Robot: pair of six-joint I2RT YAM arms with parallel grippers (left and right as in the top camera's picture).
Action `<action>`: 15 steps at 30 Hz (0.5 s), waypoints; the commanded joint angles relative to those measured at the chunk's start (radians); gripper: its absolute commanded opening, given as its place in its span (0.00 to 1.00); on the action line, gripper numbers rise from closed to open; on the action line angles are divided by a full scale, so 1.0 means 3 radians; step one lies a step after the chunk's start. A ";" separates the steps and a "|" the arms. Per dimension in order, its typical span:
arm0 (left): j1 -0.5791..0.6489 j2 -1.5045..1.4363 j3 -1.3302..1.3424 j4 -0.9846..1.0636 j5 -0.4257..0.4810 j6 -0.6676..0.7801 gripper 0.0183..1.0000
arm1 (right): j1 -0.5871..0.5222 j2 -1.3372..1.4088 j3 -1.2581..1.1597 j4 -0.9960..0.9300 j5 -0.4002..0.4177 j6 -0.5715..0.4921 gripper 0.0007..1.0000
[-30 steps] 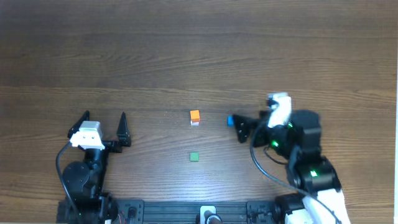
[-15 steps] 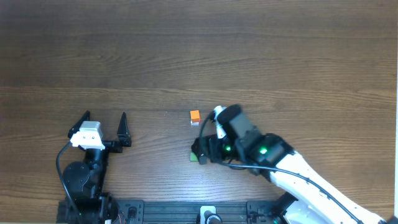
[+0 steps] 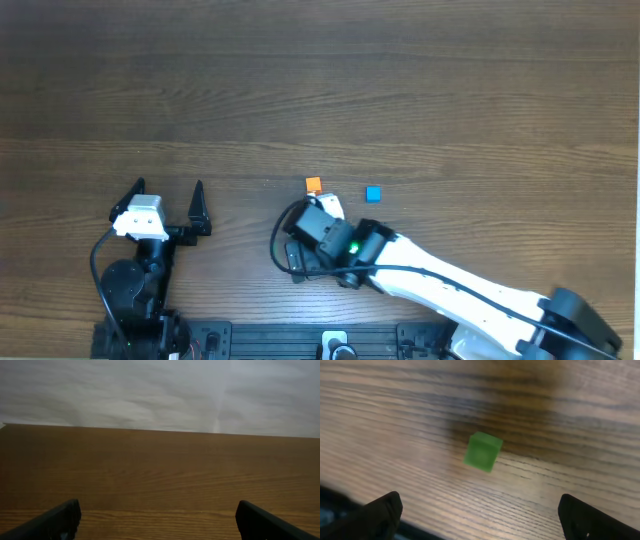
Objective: Stack Cubes
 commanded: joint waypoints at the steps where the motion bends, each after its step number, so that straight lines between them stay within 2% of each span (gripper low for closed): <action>1: 0.0019 -0.0024 -0.0023 0.0008 0.0023 0.0015 1.00 | 0.0081 0.0304 0.0121 -0.0004 0.0174 0.0384 0.97; 5: 0.0019 -0.0024 -0.0023 0.0008 0.0023 0.0015 1.00 | 0.0156 0.0441 0.0158 0.0001 0.0221 0.0655 0.96; 8: 0.0019 -0.0024 -0.0023 0.0008 0.0023 0.0015 1.00 | 0.0235 0.0525 0.0206 0.0003 0.0364 0.0885 0.96; 15: 0.0019 -0.0024 -0.0023 0.0008 0.0023 0.0015 1.00 | 0.0292 0.0690 0.0248 0.0014 0.0441 0.1044 0.92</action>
